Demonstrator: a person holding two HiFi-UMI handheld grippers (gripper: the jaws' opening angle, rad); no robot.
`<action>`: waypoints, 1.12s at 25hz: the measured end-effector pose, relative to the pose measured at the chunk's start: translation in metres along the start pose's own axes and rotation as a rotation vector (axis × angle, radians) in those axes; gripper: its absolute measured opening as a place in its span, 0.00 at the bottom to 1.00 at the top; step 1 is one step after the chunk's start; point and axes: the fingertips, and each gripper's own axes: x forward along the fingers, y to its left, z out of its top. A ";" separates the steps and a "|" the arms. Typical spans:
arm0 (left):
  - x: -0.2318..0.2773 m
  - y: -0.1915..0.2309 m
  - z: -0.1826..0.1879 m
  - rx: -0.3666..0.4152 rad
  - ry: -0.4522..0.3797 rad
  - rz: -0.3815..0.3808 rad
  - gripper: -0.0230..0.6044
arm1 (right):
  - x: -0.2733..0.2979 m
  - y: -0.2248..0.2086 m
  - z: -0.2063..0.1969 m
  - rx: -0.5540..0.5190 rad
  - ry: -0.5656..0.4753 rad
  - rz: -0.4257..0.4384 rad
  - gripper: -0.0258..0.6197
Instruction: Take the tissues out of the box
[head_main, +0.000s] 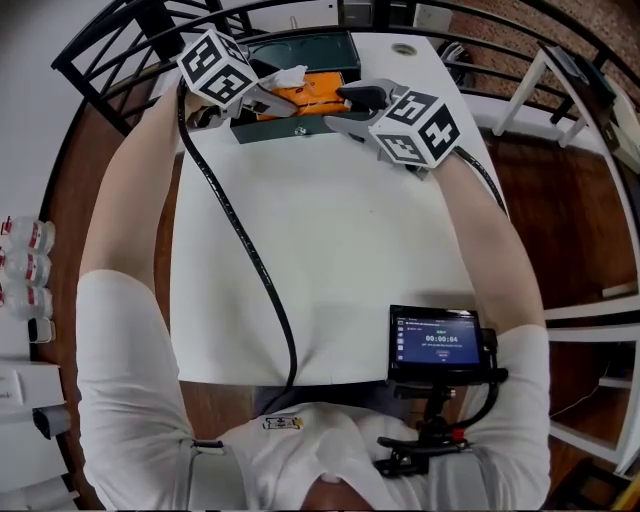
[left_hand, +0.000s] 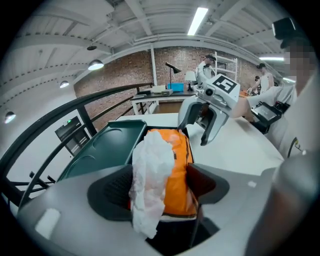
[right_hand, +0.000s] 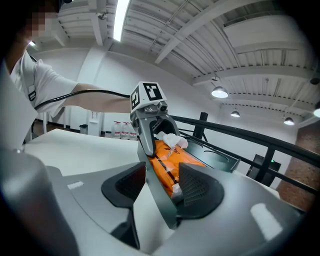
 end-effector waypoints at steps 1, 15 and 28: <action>0.001 -0.001 0.000 0.001 -0.007 -0.001 0.59 | 0.000 0.000 -0.001 0.002 -0.001 -0.001 0.35; -0.035 0.000 0.032 0.097 -0.115 0.124 0.45 | -0.014 -0.019 0.021 0.010 -0.071 -0.108 0.32; -0.061 -0.001 0.050 0.150 -0.123 0.209 0.43 | -0.030 -0.035 0.015 0.063 -0.058 -0.178 0.32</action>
